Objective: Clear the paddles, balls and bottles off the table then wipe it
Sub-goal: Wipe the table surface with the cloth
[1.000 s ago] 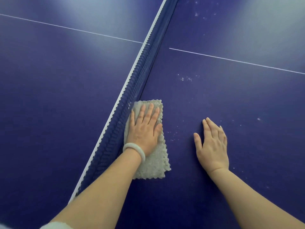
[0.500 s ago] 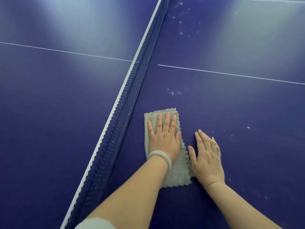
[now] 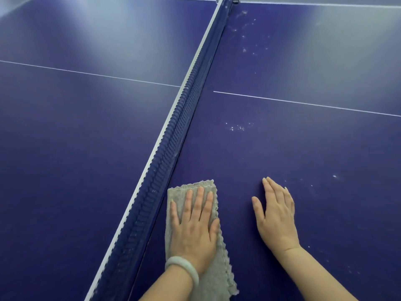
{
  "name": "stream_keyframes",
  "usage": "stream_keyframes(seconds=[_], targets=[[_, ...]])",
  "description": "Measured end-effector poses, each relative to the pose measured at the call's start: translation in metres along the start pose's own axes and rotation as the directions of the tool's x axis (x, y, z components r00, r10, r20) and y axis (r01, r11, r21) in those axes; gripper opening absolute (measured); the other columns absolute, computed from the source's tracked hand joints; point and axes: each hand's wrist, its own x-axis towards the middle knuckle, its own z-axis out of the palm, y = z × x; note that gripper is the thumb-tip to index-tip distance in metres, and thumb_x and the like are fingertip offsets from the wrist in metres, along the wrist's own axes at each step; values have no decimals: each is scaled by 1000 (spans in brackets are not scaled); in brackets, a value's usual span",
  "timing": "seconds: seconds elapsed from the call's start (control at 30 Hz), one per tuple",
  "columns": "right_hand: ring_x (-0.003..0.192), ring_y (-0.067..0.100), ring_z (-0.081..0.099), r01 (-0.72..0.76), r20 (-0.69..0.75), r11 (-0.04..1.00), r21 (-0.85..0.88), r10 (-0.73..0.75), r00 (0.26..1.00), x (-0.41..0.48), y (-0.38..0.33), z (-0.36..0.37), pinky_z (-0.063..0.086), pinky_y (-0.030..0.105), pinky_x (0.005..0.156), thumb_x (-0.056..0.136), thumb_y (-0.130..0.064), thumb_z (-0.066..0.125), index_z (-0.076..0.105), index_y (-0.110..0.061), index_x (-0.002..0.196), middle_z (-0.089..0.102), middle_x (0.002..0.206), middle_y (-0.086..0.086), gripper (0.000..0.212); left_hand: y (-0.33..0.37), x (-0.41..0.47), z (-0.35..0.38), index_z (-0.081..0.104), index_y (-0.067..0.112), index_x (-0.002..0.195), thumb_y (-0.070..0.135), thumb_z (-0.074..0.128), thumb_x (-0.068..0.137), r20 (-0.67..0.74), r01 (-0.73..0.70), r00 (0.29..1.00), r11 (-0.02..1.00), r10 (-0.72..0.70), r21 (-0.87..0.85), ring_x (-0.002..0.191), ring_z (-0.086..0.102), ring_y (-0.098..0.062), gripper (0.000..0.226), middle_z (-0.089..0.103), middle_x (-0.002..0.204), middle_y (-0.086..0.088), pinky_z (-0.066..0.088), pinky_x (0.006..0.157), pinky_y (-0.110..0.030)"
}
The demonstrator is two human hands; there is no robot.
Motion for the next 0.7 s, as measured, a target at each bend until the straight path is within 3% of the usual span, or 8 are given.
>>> stream_keyframes(seconds=[0.13, 0.3, 0.4, 0.7], targets=[[149, 20, 16, 25, 33, 999, 41, -26, 999, 38, -13, 6, 3, 34, 124, 103, -36, 40, 32, -8, 152, 31, 158, 6, 58, -9, 49, -4, 11, 25, 157, 48, 17, 100, -17, 175, 984, 985, -175, -10, 152, 0, -22, 62, 7, 165, 5, 12, 119, -60], [151, 21, 15, -89, -1, 995, -53, 89, 996, 87, -12, 12, 0, 39, 125, 102, -43, 31, 28, -6, 154, 25, 161, 8, 63, -19, 96, -16, -14, 27, 155, 49, 6, 101, 10, 171, 985, 985, -171, 25, 148, -23, -20, 61, -19, 162, 7, -11, 119, -55], [151, 20, 12, -89, -3, 987, -134, 89, 996, 90, -13, 18, -1, 39, 125, 102, -47, 24, 26, -8, 155, 22, 162, 6, 66, -23, 131, -21, -16, 29, 155, 48, 6, 102, 18, 136, 990, 990, -137, 20, 148, -24, -18, 61, -22, 162, 9, -9, 120, -53], [149, 16, 16, -100, -64, 988, -119, 93, 994, 91, -9, 23, 7, 40, 125, 100, -52, 14, 34, -11, 152, 29, 159, 2, 70, -16, 261, -30, -10, 28, 156, 48, 6, 102, -1, 68, 998, 998, -68, 16, 150, -16, -19, 60, -16, 164, 8, -7, 121, -53]])
